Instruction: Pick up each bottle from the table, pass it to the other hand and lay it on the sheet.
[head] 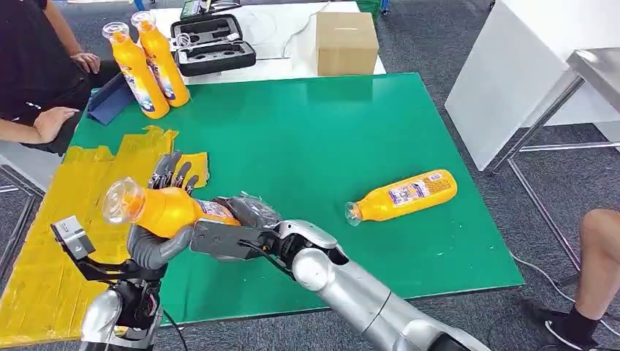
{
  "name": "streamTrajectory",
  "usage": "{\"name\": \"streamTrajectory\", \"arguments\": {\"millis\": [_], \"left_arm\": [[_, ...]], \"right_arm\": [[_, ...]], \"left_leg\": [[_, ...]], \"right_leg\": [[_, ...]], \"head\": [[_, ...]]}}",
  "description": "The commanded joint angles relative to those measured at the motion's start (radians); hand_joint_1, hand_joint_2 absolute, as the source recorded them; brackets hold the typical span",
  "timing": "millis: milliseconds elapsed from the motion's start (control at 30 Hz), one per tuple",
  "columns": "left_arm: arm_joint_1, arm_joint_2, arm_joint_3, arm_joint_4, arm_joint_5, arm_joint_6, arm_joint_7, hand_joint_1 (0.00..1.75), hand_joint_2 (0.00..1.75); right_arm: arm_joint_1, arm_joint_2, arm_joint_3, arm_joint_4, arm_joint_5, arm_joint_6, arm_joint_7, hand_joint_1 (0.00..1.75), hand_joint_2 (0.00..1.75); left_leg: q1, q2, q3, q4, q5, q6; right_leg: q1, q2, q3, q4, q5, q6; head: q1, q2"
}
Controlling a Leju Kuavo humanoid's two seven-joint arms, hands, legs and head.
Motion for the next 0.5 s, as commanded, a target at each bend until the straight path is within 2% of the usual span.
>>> {"name": "streamTrajectory", "arguments": {"millis": [33, 200, 233, 267, 300, 500], "left_arm": [[-0.067, 0.030, -0.062, 0.115, -0.083, -0.042, 0.030, 0.00, 1.75], [-0.083, 0.044, -0.090, 0.136, -0.122, -0.077, 0.017, 0.00, 1.75], [-0.086, 0.045, -0.093, 0.139, -0.121, -0.083, 0.016, 0.10, 1.75], [-0.086, 0.048, -0.095, 0.138, -0.122, -0.087, 0.014, 1.03, 1.75], [-0.086, 0.052, -0.097, 0.136, -0.127, -0.091, 0.009, 1.75, 1.75], [-0.089, 0.051, -0.091, 0.149, -0.127, -0.104, 0.001, 1.75, 1.75]], "right_arm": [[-0.062, -0.011, 0.097, 0.028, -0.004, 0.020, 0.005, 1.75, 1.75], [-0.073, -0.007, 0.102, 0.042, -0.010, 0.025, 0.009, 1.75, 1.75], [-0.074, -0.007, 0.102, 0.047, -0.010, 0.025, 0.009, 1.75, 1.75], [-0.074, -0.008, 0.102, 0.049, -0.010, 0.025, 0.009, 1.75, 1.75], [-0.073, -0.009, 0.101, 0.051, -0.010, 0.026, 0.008, 1.75, 1.75], [-0.078, -0.004, 0.106, 0.060, -0.008, 0.029, 0.002, 1.75, 1.75]], "left_leg": [[0.000, -0.001, 0.003, 0.000, -0.001, -0.001], [0.000, 0.000, 0.001, 0.000, 0.000, -0.001], [0.000, -0.001, 0.003, 0.000, -0.001, -0.001], [0.000, -0.001, 0.002, 0.000, -0.001, -0.001], [0.000, -0.001, 0.002, 0.000, 0.000, -0.001], [0.000, 0.000, 0.002, 0.000, 0.000, -0.001]], "right_leg": [[0.000, -0.003, 0.003, 0.000, -0.001, -0.001], [0.000, -0.001, 0.001, 0.000, 0.000, -0.001], [0.000, -0.002, 0.003, 0.001, -0.001, -0.001], [0.000, -0.002, 0.002, 0.001, -0.001, -0.001], [0.000, -0.002, 0.002, 0.000, -0.001, -0.001], [0.000, -0.001, 0.002, 0.000, -0.001, -0.001]], "head": [[0.000, 0.000], [0.000, 0.000], [0.000, 0.000], [0.000, 0.000], [0.000, 0.000], [0.000, 0.000]]}}
